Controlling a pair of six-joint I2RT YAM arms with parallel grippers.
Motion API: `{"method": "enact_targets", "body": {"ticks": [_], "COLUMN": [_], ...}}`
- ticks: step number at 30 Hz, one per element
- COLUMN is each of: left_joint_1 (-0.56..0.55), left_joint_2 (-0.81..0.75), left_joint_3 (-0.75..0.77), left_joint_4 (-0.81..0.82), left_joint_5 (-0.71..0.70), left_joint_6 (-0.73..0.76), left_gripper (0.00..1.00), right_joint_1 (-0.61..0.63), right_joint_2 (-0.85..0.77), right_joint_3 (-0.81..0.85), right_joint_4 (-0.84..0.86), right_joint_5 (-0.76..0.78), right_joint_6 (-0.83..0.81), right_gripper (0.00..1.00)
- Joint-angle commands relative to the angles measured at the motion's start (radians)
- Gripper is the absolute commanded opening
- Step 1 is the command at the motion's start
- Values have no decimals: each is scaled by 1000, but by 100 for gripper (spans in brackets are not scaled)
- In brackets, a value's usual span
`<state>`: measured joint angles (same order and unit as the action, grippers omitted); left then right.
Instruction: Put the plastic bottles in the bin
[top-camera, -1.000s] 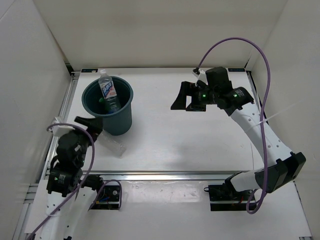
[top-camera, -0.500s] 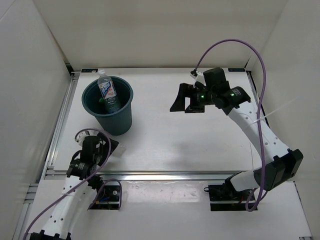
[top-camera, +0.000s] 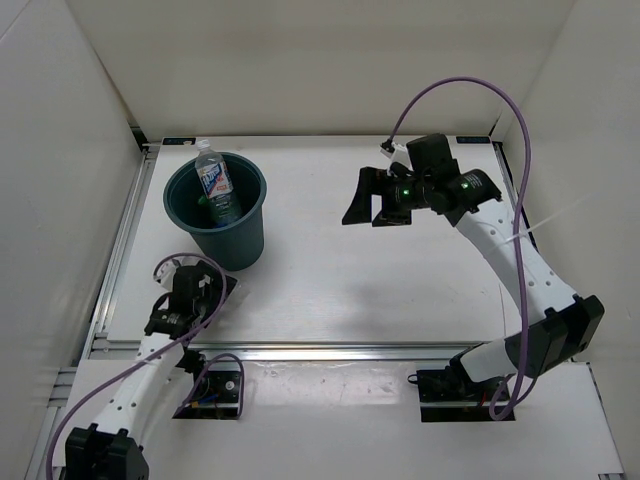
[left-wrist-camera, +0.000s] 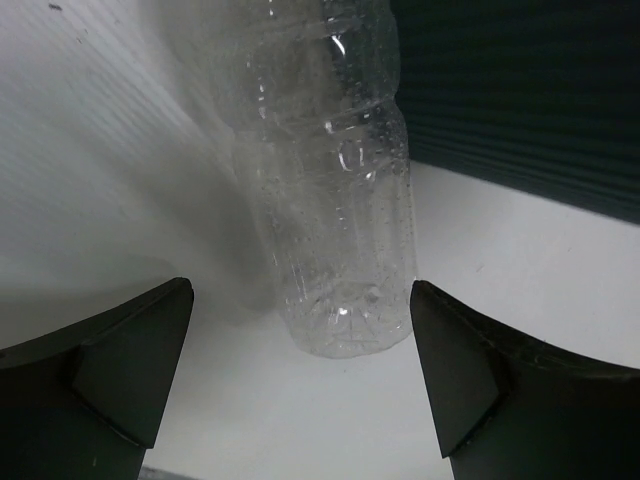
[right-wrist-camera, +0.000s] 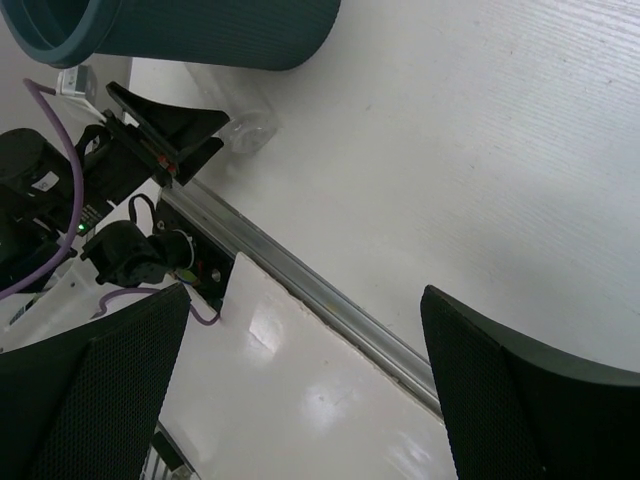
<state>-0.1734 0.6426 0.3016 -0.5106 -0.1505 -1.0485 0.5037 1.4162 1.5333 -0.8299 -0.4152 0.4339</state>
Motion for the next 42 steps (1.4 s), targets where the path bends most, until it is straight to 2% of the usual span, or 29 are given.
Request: {"method": "enact_targets", "body": {"ticks": [1,14,16,17,18,21,23,25,26,27,28,30,31,33,35,36,38,39,42], "left_joint_1": [41,104,113,114,114,135,135,135,135,135,135,135,135,135,135,135,135,135,135], "left_joint_2": [54,192,201,210,201,129,82,2,-27,-85,-110,-145,-156,-129,-91,-68,11,43,188], "left_joint_3": [-28,-18,-18,-18,-18,-27,-18,56,91,132,236,351,476,597,739,766,792,803,818], "left_joint_4": [75,188,188,188,188,176,101,-12,-149,-220,-297,-499,-547,-597,-562,-521,-357,-304,-151], "left_joint_5": [-12,0,12,26,26,49,49,16,-3,-47,-76,-133,-186,-233,-296,-296,-284,-270,-221], "left_joint_6": [-5,-45,-45,-45,-45,-36,-54,-83,-129,-148,-169,-220,-220,-172,-102,-9,92,188,290], "left_gripper": [100,100,92,75,67,55,54,52,52,54,54,54,54,49,49,49,52,54,57], "right_joint_1": [-7,-7,-7,-7,-7,-7,-7,-16,-16,-16,-16,-16,-16,-16,-16,-16,-16,-16,-16], "right_joint_2": [12,32,32,32,41,41,50,50,59,59,59,59,59,59,59,59,59,59,69], "right_joint_3": [56,67,67,67,67,57,57,67,67,77,77,68,53,39,25,25,14,14,14], "right_joint_4": [-21,-32,-32,-32,-32,-32,-32,-32,-32,-32,-32,-32,-32,-23,-23,-14,-14,-3,-3], "right_joint_5": [-29,-39,-39,-39,-39,-39,-39,-39,-39,-39,-39,-39,-39,-39,-51,-51,-60,-60,-60], "right_joint_6": [-27,-27,-27,-27,-27,-27,-27,-27,-27,-27,-27,-27,-18,-18,-6,-6,3,3,3], "right_gripper": [100,100,100,100,100,100,100,100,100,100,100,100,100,100,100,100,100,100,100]}}
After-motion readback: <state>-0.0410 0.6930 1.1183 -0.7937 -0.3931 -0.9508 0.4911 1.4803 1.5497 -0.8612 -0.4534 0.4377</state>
